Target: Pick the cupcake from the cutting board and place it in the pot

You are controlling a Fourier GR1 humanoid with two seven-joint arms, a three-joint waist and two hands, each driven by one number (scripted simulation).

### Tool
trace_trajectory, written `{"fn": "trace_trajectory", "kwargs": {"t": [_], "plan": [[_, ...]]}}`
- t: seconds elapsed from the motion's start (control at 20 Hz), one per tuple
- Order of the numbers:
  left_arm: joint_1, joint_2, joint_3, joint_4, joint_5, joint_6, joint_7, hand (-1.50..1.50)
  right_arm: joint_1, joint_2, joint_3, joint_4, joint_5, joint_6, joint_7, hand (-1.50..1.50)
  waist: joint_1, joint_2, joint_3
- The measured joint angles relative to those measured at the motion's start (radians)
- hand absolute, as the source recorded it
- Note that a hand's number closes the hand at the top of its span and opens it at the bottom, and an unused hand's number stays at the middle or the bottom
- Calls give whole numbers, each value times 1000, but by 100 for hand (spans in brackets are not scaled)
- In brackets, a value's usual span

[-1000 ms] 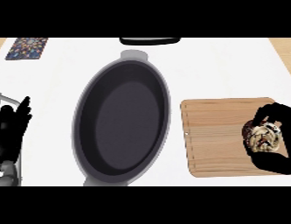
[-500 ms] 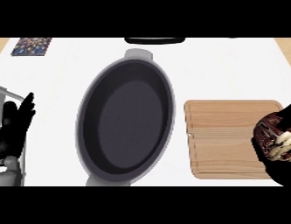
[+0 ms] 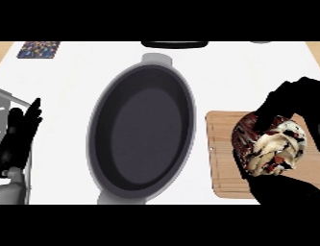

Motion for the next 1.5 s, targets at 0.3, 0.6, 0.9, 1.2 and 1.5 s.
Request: {"fn": "trace_trajectory", "kwargs": {"t": [0.3, 0.6, 0.9, 1.2, 1.5], "plan": [[-15, -5, 8, 16, -9, -9, -7, 0, -211, 159, 47, 198, -25, 24, 63, 150, 5, 2, 3], [-19, -11, 22, 12, -10, -19, -1, 0, -252, 293, 108, 415, 20, 4, 42, 150, 5, 5, 3], [-30, -9, 22, 22, -30, -18, 7, 0, -242, 387, 133, 613, -12, -75, 40, -150, 7, 7, 2], [-37, -14, 29, 25, -31, -25, -2, 0, -204, 412, 169, 758, -83, -295, -41, -150, 11, 9, 4], [-45, -15, 38, 37, -40, -27, -9, 0, -175, 418, 149, 763, -145, -582, -111, -150, 10, 8, 6]]}}
